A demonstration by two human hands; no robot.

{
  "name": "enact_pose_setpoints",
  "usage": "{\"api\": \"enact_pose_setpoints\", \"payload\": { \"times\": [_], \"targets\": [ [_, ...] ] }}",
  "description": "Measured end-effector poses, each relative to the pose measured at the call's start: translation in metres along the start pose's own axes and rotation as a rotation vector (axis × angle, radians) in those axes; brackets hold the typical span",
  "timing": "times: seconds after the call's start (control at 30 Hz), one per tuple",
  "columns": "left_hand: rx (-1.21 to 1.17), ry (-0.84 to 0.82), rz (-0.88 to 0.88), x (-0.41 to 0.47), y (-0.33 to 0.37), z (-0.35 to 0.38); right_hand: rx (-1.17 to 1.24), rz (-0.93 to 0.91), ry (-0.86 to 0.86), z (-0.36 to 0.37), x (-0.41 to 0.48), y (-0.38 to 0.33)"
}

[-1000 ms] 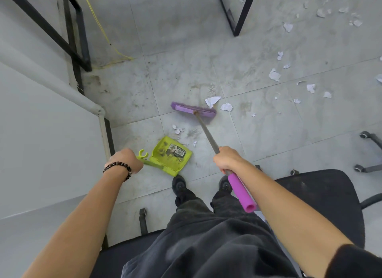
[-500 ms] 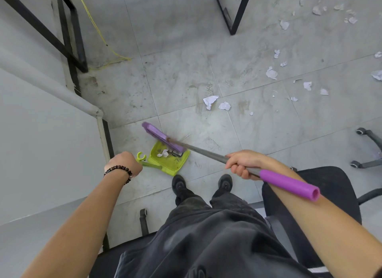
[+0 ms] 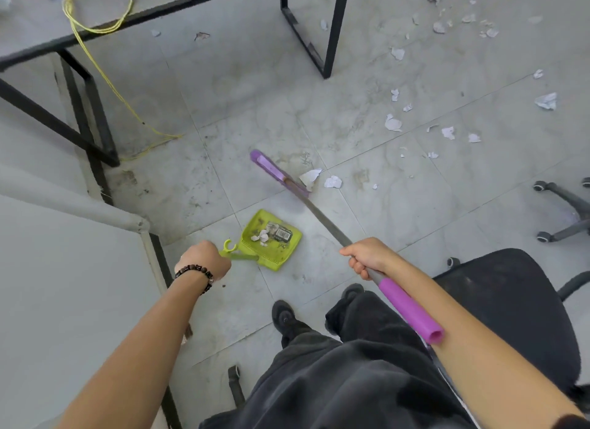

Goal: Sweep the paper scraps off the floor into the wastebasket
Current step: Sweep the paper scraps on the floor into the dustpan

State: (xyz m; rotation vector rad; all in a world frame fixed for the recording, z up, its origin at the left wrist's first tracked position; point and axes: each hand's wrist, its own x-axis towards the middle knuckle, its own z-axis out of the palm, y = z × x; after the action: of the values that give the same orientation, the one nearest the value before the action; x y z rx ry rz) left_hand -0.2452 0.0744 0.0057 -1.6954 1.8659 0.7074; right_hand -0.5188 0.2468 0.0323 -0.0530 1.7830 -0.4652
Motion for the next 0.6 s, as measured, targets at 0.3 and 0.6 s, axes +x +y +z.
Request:
{"api": "enact_pose_setpoints", "payload": {
  "times": [0.3,0.6],
  "targets": [
    [0.058,0.019,0.054,0.054,0.111,-0.040,-0.006,-0.059,0.262,-0.070,0.053,-0.042],
    [0.148,-0.031,0.003,0.109,0.217,-0.076,-0.155,-0.007,0.198,-0.137,0.111,-0.129]
  ]
}}
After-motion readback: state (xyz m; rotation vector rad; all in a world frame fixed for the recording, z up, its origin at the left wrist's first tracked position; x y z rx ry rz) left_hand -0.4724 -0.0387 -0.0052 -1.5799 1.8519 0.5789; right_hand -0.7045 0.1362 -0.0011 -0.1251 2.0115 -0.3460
